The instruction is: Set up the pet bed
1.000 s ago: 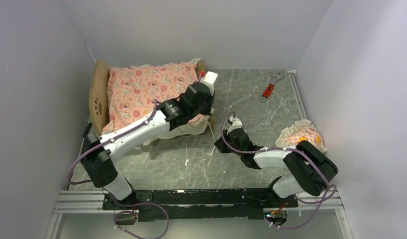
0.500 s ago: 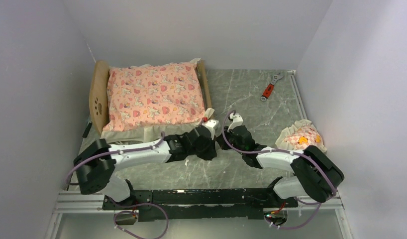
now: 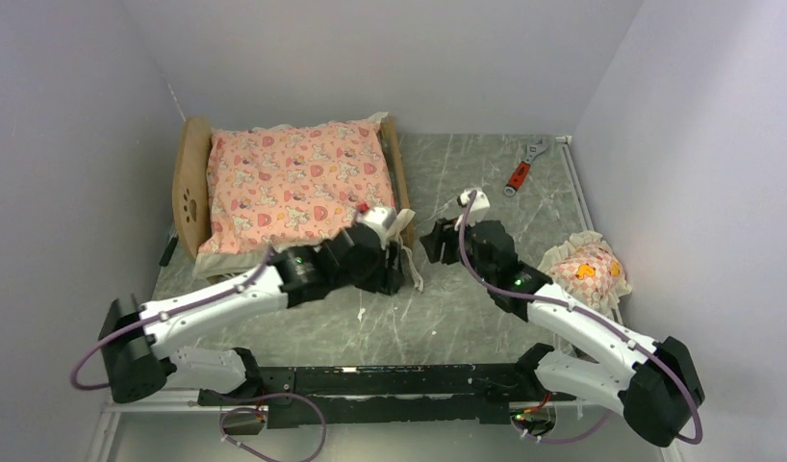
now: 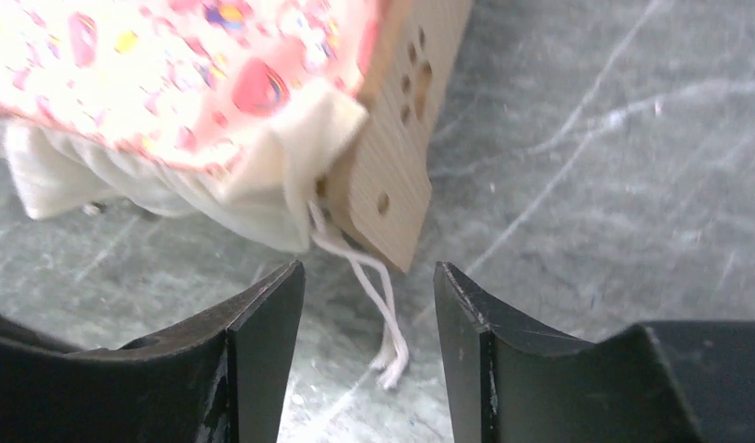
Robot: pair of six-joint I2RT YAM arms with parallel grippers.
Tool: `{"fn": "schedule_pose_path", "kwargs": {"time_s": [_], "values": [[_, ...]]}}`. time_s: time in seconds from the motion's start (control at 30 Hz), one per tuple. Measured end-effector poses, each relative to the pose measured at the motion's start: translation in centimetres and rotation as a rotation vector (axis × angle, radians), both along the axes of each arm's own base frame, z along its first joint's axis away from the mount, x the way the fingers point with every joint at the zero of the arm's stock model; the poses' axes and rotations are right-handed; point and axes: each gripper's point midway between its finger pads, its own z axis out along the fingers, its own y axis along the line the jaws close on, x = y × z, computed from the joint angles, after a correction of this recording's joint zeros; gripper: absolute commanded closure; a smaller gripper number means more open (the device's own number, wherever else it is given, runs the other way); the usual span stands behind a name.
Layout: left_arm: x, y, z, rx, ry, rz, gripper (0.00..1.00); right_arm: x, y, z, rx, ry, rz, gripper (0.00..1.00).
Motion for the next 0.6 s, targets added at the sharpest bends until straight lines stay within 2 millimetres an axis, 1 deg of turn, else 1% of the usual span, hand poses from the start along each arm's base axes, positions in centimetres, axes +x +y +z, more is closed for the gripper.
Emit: {"fn": "schedule_pose_path", "kwargs": {"time_s": [0.03,0.07,0.13,0.17,0.23,0.27,0.33,0.43,0.53,0.6], "values": [[1.0,0.8,1.6,-0.006,-0.024,0.035,0.35,0.5,0.3,1.2,0.003,-0.013,0.007,0.39],[1.8,1.6,2.7,-0.006,-0.041,0.062,0.34,0.8,0.6,2.2,0.008,-0.021,0.014,0.38],[3.4,4.1,4.5,0.011,-0.065,0.141,0.31,1.9,1.3,4.1,0.023,-0.029,0.036,0.36],[4.0,5.6,4.8,0.03,-0.071,0.183,0.3,2.6,1.4,4.8,0.032,-0.026,0.041,0.35],[4.6,8.4,4.8,0.08,-0.072,0.25,0.25,4.2,1.4,5.8,0.054,-0.006,0.045,0.34],[4.7,9.8,4.6,0.111,-0.066,0.279,0.23,4.8,1.3,5.8,0.064,0.008,0.046,0.34],[4.5,12.1,4.5,0.155,-0.059,0.325,0.2,5.7,1.1,5.5,0.084,0.047,0.051,0.34],[4.1,14.9,4.5,0.181,-0.061,0.384,0.19,6.3,1.4,4.4,0.097,0.108,0.072,0.37],[3.6,17.1,3.9,0.201,-0.052,0.429,0.19,6.4,2.4,3.2,0.111,0.167,0.118,0.43],[3.4,18.1,3.2,0.22,-0.039,0.449,0.19,6.2,3.0,2.3,0.118,0.202,0.146,0.47]]}}
